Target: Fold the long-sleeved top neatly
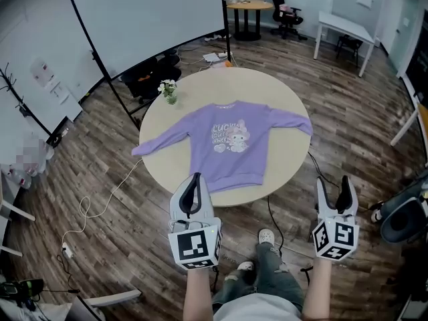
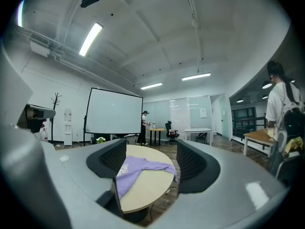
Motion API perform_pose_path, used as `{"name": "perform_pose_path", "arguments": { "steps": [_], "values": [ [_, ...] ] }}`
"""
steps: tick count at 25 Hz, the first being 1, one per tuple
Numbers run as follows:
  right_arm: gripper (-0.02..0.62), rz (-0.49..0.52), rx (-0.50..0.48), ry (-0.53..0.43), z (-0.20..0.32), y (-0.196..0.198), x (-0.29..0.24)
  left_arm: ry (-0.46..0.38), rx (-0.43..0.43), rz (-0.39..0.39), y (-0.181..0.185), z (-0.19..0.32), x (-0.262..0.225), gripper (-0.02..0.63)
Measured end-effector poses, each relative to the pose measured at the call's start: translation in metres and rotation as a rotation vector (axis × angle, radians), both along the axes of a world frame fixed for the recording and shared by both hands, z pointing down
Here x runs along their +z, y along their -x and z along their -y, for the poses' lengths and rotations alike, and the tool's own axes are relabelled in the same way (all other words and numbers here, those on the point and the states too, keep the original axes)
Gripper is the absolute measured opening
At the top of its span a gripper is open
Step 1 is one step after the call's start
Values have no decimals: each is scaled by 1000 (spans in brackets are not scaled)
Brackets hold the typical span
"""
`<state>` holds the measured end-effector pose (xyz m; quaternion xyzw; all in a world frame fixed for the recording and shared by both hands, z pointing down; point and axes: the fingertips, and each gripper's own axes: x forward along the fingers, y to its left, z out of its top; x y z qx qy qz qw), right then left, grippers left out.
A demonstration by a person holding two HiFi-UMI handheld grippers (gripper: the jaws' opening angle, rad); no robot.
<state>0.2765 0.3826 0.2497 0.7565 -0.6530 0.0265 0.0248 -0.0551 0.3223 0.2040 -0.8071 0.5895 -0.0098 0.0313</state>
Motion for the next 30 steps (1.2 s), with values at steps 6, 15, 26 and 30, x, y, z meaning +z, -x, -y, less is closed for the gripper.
{"name": "perform_pose_path", "arguments": {
  "steps": [6, 15, 26, 30],
  "values": [
    [344, 8, 3, 16, 30, -17, 8, 14, -5, -1, -15, 28, 7, 0],
    [337, 38, -31, 26, 115, -56, 21, 29, -34, 13, -55, 100, 17, 0],
    [324, 77, -70, 85, 227, -125, 39, 77, -67, 31, -125, 199, 23, 0],
    [321, 95, -68, 119, 255, -149, 56, 97, -67, 38, -148, 229, 30, 0]
  ]
}}
